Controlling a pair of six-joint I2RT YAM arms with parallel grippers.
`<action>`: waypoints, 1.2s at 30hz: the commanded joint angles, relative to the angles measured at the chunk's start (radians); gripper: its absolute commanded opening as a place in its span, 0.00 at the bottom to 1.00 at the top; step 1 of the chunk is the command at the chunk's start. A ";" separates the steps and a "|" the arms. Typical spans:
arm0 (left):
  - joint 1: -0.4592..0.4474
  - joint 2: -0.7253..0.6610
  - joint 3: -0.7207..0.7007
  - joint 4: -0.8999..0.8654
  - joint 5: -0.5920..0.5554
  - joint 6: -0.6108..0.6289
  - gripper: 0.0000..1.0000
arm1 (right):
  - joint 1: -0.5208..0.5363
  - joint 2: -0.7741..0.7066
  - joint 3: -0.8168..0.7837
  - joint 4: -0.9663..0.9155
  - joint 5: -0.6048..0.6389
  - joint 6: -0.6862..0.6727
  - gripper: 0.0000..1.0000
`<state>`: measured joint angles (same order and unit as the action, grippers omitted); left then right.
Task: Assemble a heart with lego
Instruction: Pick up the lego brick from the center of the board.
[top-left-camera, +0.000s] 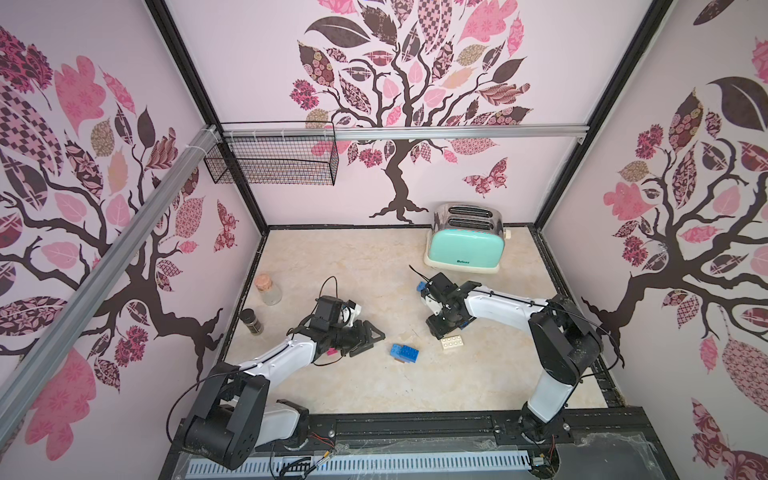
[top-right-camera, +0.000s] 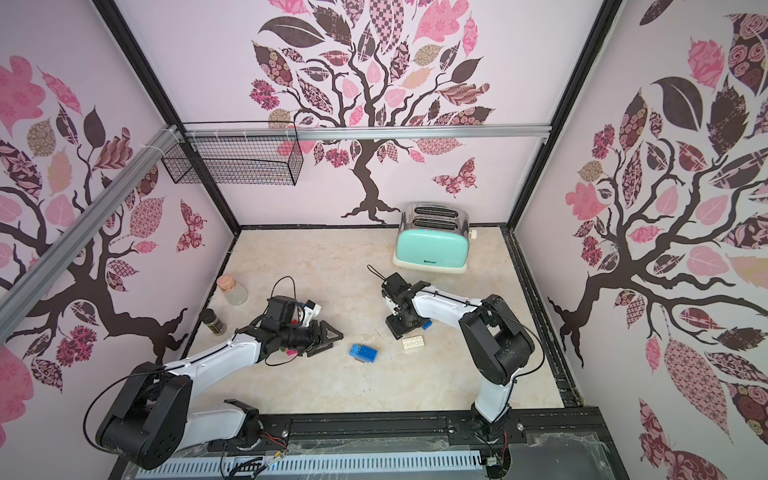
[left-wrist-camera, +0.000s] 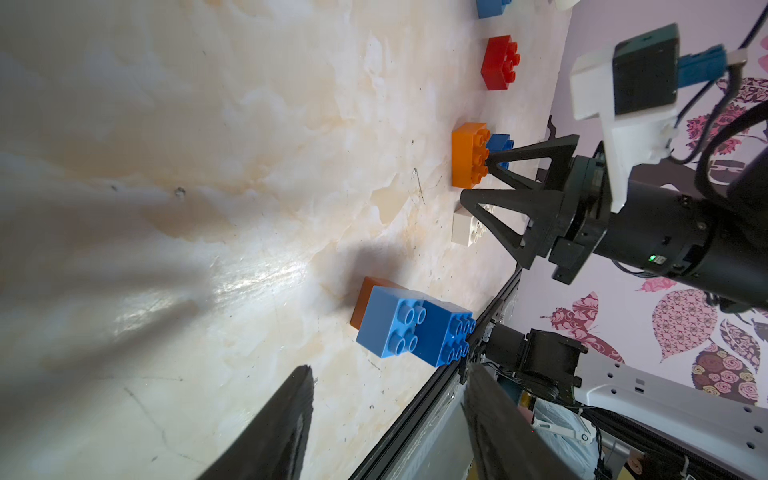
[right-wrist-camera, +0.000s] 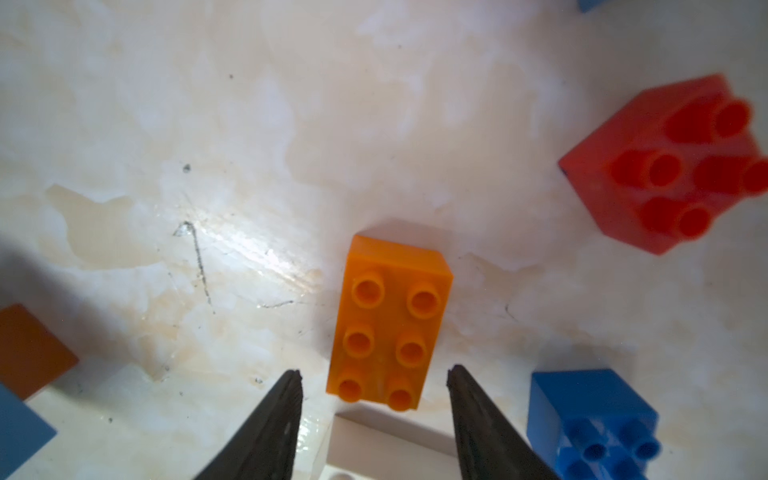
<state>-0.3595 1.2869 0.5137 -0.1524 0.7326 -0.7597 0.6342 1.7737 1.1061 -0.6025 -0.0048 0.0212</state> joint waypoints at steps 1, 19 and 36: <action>0.004 -0.018 -0.011 -0.002 -0.016 0.000 0.61 | -0.001 0.030 0.032 -0.028 0.032 0.005 0.58; 0.004 -0.012 -0.020 0.006 -0.030 -0.005 0.61 | 0.001 0.078 0.089 -0.033 0.023 0.017 0.46; 0.049 -0.063 -0.037 -0.011 -0.052 -0.025 0.60 | 0.002 0.037 0.107 -0.058 0.001 0.008 0.31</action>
<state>-0.3286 1.2526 0.4877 -0.1555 0.6918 -0.7837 0.6338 1.8408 1.1744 -0.6155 0.0078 0.0296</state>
